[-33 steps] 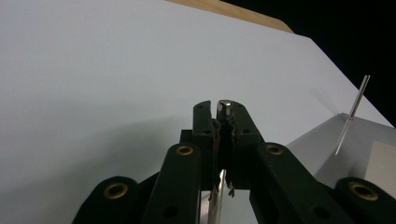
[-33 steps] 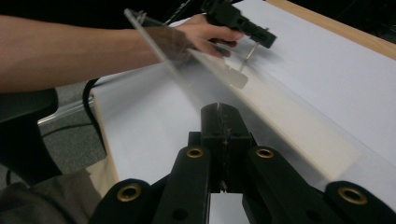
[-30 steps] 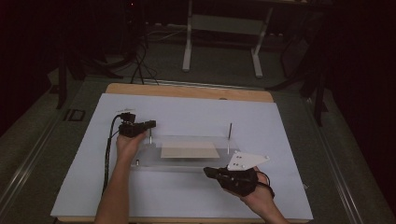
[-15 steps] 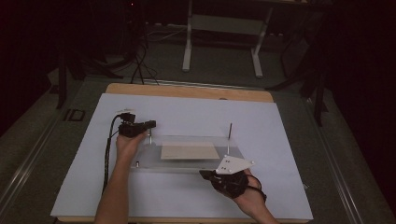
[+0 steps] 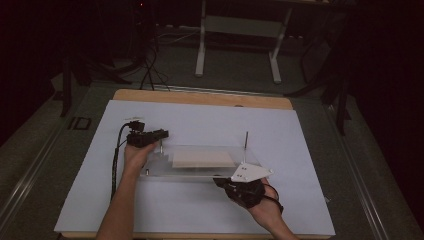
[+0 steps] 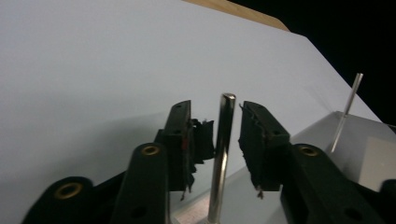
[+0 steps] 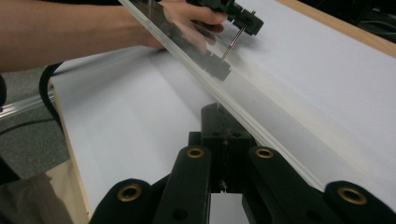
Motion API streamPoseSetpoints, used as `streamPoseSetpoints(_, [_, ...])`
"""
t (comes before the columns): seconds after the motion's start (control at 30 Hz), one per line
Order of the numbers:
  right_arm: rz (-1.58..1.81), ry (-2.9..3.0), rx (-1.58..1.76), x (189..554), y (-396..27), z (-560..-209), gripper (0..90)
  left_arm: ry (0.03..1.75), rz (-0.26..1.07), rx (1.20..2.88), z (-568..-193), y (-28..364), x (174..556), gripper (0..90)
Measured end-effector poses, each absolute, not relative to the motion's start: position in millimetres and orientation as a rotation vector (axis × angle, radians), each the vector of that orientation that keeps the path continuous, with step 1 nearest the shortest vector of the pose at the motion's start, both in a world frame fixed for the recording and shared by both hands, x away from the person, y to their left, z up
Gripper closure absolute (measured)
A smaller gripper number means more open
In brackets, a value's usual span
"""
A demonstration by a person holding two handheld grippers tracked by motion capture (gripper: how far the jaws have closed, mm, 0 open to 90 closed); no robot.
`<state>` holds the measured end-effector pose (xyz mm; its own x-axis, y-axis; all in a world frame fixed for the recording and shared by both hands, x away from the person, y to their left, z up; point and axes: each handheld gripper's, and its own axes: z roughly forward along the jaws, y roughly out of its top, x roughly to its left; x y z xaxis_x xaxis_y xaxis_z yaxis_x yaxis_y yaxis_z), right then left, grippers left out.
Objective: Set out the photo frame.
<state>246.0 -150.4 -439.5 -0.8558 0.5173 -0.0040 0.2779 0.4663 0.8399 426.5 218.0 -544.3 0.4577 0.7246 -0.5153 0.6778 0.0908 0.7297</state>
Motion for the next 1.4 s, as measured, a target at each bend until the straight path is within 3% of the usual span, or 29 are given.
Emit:
streamPoseSetpoints(0.4, [1.35,2.449,0.686,250.1,-149.9,-435.1,90.0,1.19,0.039,1.671,-537.5,219.0,419.0,59.0])
streamPoseSetpoints(0.67, [1.35,2.452,0.688,250.5,-150.0,-434.6,90.0,1.16,0.177,1.727,-528.3,221.4,400.3,59.2])
streamPoseSetpoints(1.4, [1.391,2.413,0.727,257.3,-152.4,-428.8,90.0,1.083,0.338,1.741,-515.4,238.3,347.8,58.6])
